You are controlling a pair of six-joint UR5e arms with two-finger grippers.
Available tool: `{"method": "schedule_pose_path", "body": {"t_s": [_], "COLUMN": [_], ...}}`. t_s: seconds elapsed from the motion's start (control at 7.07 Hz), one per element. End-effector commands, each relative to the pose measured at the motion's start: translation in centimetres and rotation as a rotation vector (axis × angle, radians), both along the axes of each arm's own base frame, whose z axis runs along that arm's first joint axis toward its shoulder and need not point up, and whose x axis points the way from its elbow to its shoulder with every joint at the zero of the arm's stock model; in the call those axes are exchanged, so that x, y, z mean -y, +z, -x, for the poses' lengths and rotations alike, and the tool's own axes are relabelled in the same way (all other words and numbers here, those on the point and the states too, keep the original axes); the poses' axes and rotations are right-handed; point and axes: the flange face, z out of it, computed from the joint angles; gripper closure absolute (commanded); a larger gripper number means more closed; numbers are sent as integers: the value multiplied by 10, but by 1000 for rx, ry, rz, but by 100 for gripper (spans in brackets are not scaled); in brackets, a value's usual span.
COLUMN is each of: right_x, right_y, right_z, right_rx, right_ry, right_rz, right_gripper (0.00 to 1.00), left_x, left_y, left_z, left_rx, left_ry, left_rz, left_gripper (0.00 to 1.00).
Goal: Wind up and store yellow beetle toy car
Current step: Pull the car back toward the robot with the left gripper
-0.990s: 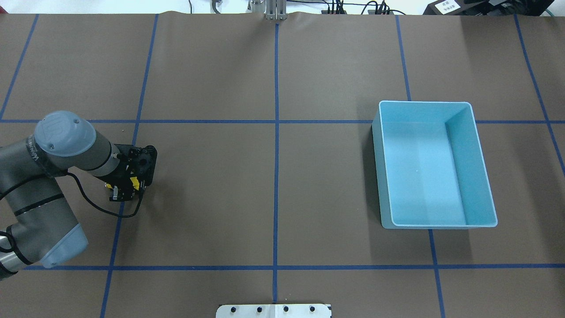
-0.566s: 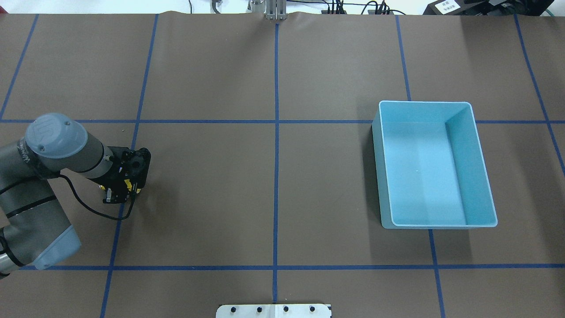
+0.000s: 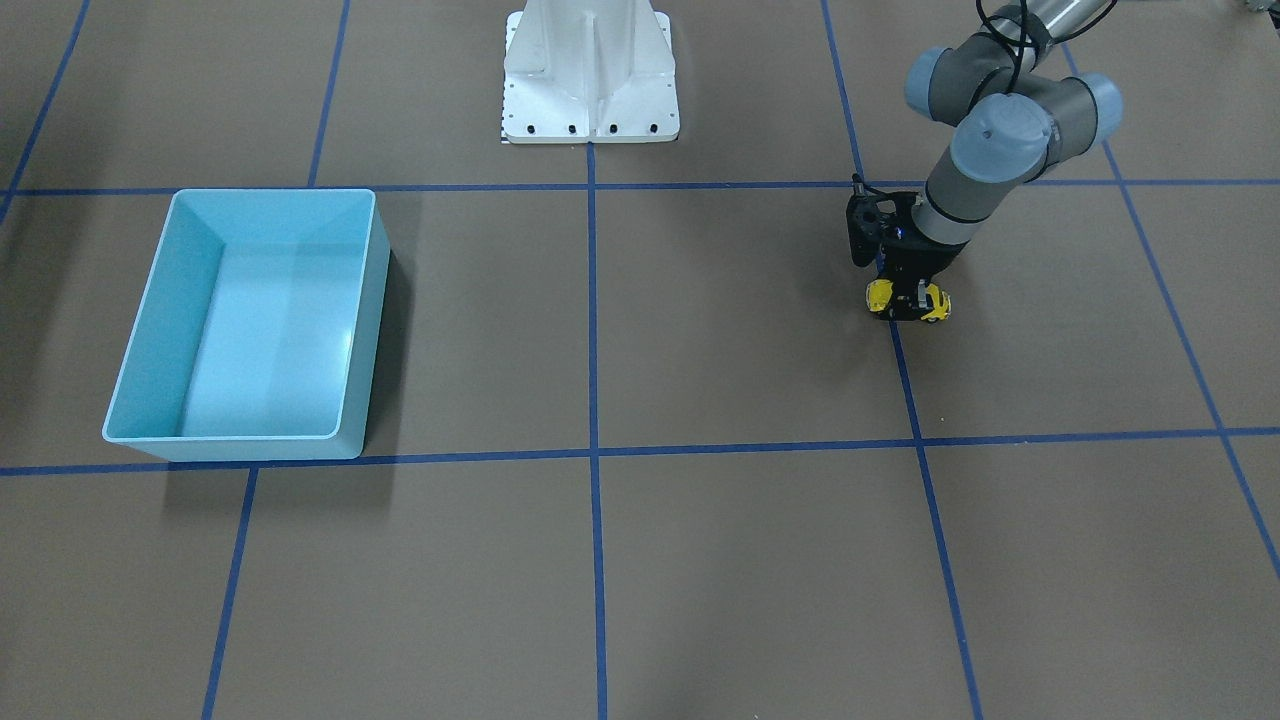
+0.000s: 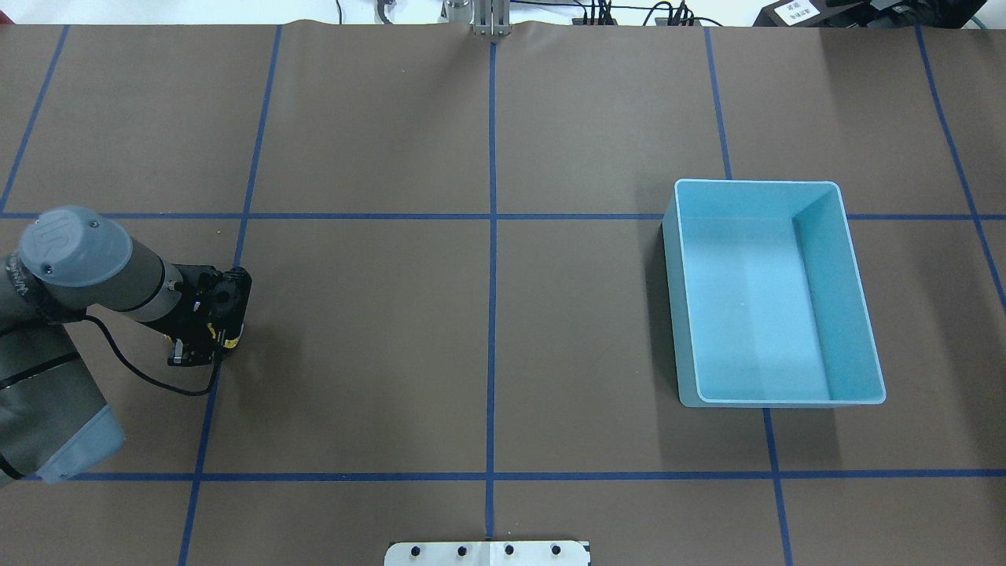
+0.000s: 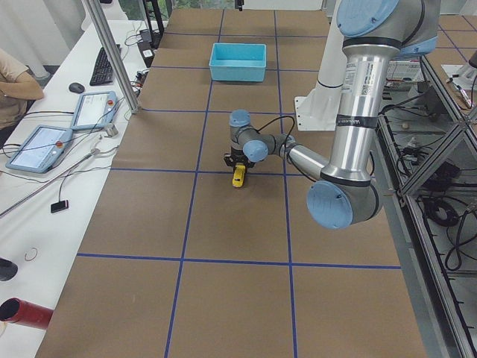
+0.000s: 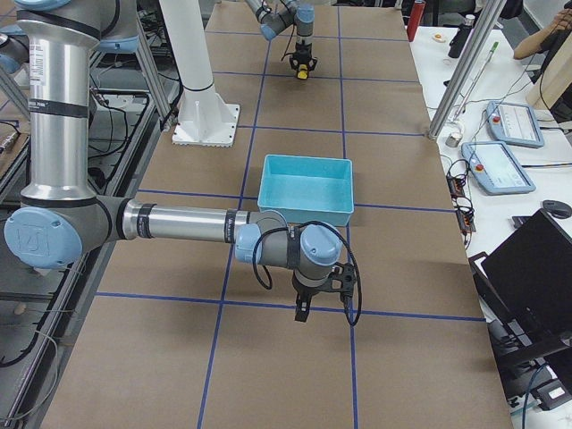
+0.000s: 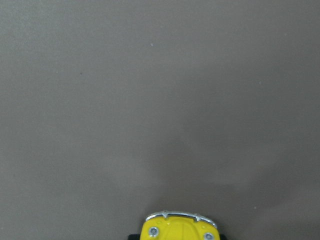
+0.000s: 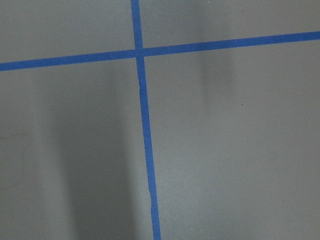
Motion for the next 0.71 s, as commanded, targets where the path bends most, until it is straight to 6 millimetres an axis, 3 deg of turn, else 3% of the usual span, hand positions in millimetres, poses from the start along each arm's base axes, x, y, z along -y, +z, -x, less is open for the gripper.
{"method": "schedule_pose_path", "body": {"t_s": [0.0,0.57], "right_x": [0,-1], "right_y": [1,4], "right_z": [0,0], "right_rx": [1,1], "right_ry": [0,0], "right_rz": [1,9], "right_gripper": [1,1], "left_x": [0,1], "left_y": [6,16], "left_z": [8,22], "left_rx": [-15,-19], "left_ry": [6,12], "left_rz": [6,-1], "left_gripper": [100,100]}}
